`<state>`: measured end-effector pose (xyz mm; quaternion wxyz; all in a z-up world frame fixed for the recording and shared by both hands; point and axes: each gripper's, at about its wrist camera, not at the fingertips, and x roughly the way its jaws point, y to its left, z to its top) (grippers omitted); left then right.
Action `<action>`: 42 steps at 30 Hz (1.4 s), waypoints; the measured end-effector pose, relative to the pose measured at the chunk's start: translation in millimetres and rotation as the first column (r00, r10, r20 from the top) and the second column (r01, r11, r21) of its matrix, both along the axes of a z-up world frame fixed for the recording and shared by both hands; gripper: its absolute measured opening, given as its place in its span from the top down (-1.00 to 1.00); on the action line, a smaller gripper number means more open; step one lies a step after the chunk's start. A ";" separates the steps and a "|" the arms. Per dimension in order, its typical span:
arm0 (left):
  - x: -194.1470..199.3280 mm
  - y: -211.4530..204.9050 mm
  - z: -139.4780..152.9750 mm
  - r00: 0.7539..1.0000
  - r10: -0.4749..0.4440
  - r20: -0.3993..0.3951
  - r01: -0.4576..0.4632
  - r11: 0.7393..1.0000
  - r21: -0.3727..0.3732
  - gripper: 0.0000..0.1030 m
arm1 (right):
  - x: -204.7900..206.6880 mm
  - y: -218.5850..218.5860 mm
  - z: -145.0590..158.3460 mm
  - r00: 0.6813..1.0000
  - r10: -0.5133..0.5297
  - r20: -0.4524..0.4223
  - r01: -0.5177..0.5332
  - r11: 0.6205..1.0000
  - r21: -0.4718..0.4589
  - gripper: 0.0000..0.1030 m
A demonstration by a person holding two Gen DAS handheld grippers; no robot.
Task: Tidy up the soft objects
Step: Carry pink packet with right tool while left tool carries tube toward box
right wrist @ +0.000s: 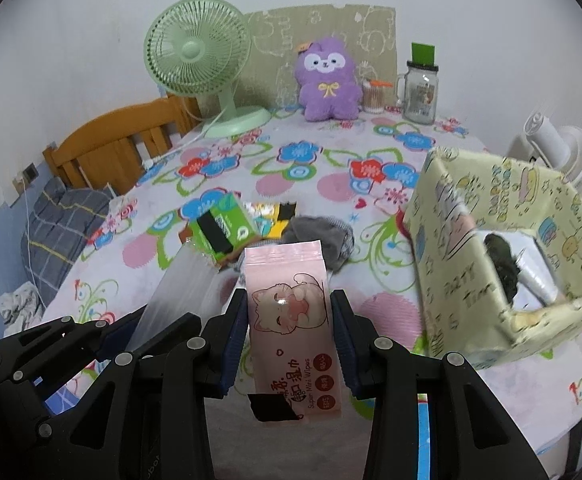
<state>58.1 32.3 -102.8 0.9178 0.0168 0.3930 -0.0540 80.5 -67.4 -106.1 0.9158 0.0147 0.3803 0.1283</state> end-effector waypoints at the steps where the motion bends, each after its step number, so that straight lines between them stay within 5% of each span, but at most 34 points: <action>1: 0.6 -1.2 2.4 1.000 -0.003 0.003 0.003 1.000 0.000 0.69 | -0.1 -1.4 3.3 1.000 -0.002 0.007 0.002 1.000 0.002 0.13; 42: 31.1 -82.9 82.8 0.990 -0.062 0.130 0.061 0.998 0.011 0.69 | 21.0 -79.4 91.4 0.990 -0.058 0.132 0.055 0.998 0.028 0.13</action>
